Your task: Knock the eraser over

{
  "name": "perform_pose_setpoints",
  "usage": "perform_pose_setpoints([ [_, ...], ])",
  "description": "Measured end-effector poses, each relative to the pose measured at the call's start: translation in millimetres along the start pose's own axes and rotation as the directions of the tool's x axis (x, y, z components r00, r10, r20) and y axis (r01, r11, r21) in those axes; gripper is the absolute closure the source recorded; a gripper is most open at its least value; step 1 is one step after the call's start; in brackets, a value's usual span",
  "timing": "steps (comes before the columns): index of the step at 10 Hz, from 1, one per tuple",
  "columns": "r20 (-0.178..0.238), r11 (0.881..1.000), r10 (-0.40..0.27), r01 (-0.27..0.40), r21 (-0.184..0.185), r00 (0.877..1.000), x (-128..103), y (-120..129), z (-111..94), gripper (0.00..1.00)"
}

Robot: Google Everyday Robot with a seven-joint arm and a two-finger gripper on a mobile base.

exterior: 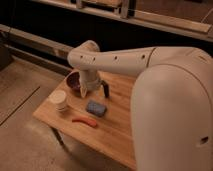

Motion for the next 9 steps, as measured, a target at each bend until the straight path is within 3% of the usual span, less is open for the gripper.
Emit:
perform_pose_setpoints([
  [5,-0.001,0.984,0.178,-0.178,-0.03,0.984,-35.3,-52.2,9.7,0.98],
  [7,0.003,0.982,0.187,-0.187,-0.03,0.982,-45.8,-58.4,12.7,1.0],
  [9,0.011,0.989,0.147,-0.147,-0.026,0.989,-59.5,-49.3,19.5,1.0],
])
